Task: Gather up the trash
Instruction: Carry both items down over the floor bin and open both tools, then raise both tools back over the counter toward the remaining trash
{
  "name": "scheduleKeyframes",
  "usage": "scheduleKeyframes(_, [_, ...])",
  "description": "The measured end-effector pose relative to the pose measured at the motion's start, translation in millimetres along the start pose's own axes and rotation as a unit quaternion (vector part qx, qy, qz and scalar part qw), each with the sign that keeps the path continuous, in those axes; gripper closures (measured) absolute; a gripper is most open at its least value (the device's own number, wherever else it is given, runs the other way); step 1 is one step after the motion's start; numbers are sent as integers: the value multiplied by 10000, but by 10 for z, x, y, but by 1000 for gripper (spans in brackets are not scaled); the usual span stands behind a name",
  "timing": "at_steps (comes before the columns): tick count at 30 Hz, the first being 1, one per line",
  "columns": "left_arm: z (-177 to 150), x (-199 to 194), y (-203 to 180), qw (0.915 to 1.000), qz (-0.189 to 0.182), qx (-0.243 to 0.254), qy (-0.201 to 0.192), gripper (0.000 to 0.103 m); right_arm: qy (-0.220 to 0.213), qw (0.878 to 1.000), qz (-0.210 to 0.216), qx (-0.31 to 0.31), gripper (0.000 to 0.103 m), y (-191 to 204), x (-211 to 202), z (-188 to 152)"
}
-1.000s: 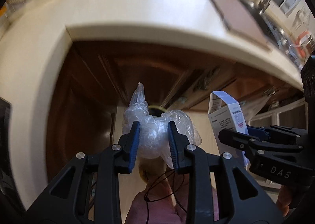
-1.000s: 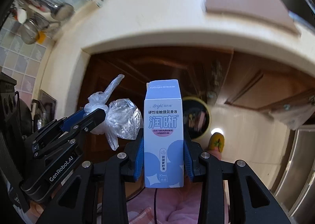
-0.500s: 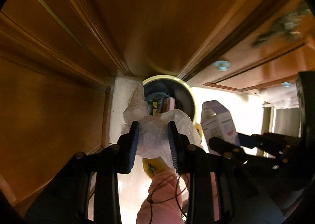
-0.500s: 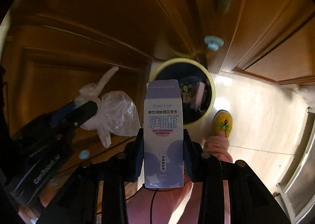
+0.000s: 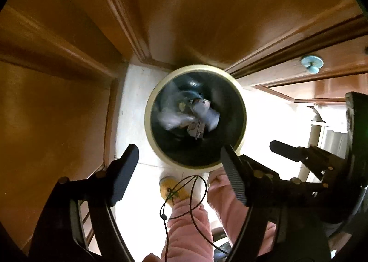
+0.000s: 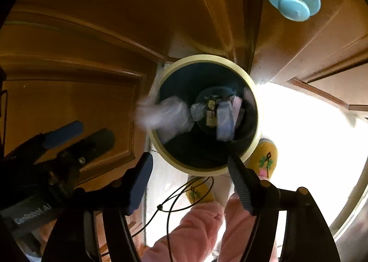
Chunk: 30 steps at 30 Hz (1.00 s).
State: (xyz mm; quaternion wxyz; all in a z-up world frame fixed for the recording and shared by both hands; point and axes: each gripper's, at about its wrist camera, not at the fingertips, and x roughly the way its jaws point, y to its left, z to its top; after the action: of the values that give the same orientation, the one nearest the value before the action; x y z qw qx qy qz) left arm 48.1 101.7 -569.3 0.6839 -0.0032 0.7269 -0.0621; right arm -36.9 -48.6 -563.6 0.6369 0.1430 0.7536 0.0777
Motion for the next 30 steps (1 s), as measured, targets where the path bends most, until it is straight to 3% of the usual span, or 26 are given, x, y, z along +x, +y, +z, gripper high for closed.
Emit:
scheduleKeyframes(8, [3, -171, 66, 9999, 6, -119, -78, 31, -6, 9999, 22, -109, 33, 23, -203, 17])
scheduleKeyframes(15, [-38, -639, 23, 9996, 15, -85, -267, 31, -70, 9999, -7, -95, 33, 77, -592, -79])
scheduleKeyframes(23, [-202, -1593, -191, 9983, 25, 167, -556, 31, -299, 9995, -9, -65, 33, 140, -1426, -278])
scheduleKeyframes(30, [-409, -2737, -423, 9931, -23, 496, -1064, 31, -795, 9965, -76, -226, 33, 420, -2477, -511])
